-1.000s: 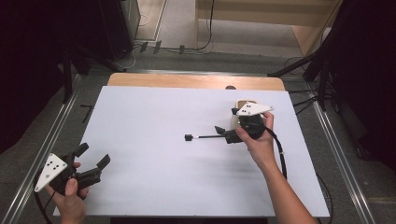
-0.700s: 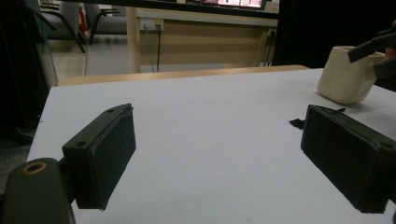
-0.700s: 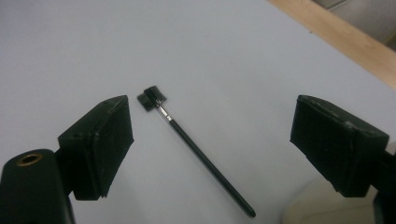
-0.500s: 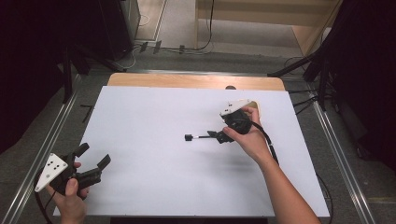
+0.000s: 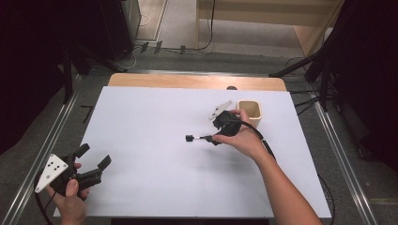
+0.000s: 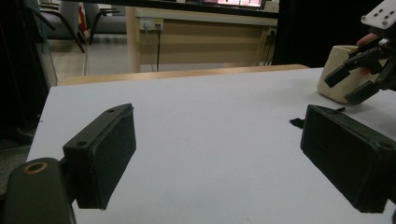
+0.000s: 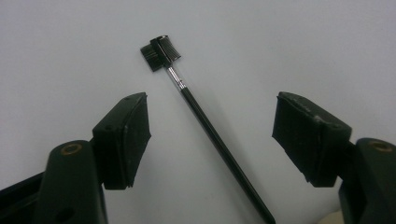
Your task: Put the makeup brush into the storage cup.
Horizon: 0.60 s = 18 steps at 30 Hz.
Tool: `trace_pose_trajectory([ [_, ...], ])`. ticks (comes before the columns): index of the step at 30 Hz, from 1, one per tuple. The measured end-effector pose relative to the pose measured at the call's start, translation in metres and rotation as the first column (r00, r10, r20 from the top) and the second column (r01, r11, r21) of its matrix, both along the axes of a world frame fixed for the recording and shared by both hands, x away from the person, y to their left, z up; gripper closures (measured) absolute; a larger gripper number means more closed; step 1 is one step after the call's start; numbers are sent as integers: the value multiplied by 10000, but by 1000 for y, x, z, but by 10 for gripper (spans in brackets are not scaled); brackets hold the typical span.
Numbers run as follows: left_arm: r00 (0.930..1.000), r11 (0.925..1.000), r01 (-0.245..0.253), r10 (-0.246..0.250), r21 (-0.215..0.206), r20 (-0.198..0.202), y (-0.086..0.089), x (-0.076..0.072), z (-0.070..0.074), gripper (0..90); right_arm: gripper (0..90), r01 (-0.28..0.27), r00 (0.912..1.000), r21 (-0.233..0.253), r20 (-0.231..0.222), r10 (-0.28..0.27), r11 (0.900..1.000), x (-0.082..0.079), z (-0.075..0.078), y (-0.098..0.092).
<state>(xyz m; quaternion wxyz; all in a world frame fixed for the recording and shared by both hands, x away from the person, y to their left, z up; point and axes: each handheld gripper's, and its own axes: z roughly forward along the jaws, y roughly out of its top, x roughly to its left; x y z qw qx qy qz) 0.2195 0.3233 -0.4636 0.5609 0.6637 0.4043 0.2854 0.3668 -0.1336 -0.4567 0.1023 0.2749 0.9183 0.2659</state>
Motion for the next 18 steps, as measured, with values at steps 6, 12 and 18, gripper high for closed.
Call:
trace_pose_trajectory([
  [6, 10000, 10000, 5, -5, -13, -7, -1, 0, 0, 108, 389, -126, 9997, -708, -213, 111, 9974, 3, -4, 11],
  [12, 10000, 10000, 3, -3, -4, -3, 0, 0, 0, 109, 446, -351, 9980, -1134, -559, 289, 9929, 7, -6, 18],
  [18, 10000, 10000, 5, -5, 6, -10, -1, 0, 0, 108, 520, -482, 9976, -1734, -568, 389, 9837, 9, -11, 25],
])
